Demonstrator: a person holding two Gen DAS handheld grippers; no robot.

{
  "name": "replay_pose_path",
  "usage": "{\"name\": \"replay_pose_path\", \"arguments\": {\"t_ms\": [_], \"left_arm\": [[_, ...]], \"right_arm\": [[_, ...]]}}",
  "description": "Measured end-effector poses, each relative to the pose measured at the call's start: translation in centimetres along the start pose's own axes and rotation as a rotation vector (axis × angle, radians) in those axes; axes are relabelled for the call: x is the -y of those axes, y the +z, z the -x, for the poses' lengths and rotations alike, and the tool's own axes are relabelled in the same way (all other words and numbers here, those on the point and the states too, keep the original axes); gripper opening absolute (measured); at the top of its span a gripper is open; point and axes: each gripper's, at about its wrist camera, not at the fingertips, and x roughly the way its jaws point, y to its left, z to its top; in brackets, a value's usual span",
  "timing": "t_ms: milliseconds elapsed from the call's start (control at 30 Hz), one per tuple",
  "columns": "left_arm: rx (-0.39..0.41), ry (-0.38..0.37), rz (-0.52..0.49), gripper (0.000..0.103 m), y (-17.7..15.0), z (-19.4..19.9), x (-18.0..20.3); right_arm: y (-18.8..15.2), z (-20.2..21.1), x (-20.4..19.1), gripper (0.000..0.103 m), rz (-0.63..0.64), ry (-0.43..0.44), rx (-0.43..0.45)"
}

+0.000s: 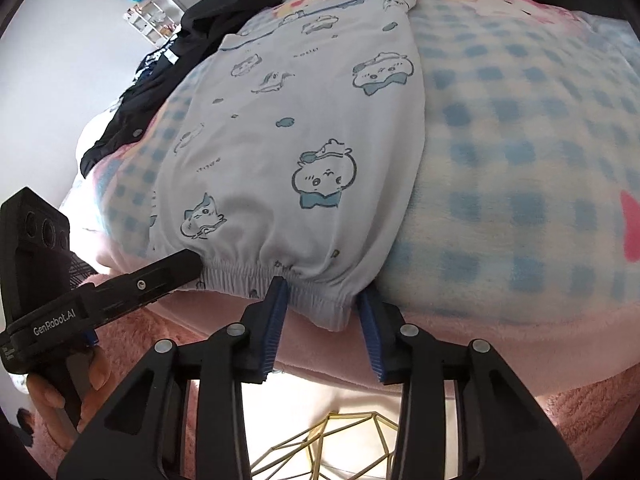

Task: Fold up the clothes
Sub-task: 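Grasp the elastic cuffs with the left gripper while the right gripper grasps beside it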

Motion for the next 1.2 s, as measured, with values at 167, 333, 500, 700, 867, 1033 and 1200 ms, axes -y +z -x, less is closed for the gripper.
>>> {"name": "replay_pose_path", "arguments": {"t_ms": [167, 333, 500, 700, 867, 1033, 1200], "left_arm": [[0.002, 0.0, -0.007, 0.034, -0.2, -0.4, 0.0], [0.037, -0.031, -0.047, 0.026, -0.3, 0.9, 0.9], [-0.005, -0.045, 0.012, 0.032, 0.6, -0.9, -0.5], [0.007, -0.036, -0.001, 0.023, 0.2, -0.6, -0.2], [0.02, -0.068, 0.006, 0.019, 0.0, 1.1, 0.6], [0.068, -0.067, -0.064, 0.019, 0.3, 4.1, 3.3], [0.054, -0.063, -0.108, 0.019, -0.6, 5.7, 4.4]], "right_arm": [[-0.2, -0.6, -0.2, 0.039, 0.012, -0.014, 0.003], [-0.3, 0.5, -1.2, 0.029, 0.067, -0.004, 0.026], [0.3, -1.0, -0.8, 0.033, 0.047, -0.006, 0.004], [0.2, -0.9, -0.4, 0.015, 0.045, 0.041, 0.007], [-0.4, 1.5, -1.5, 0.01, 0.047, 0.023, 0.039], [-0.3, 5.3, -3.0, 0.009, 0.086, 0.035, 0.116], [-1.6, 7.7, -3.5, 0.009, 0.109, 0.051, 0.134]]}}
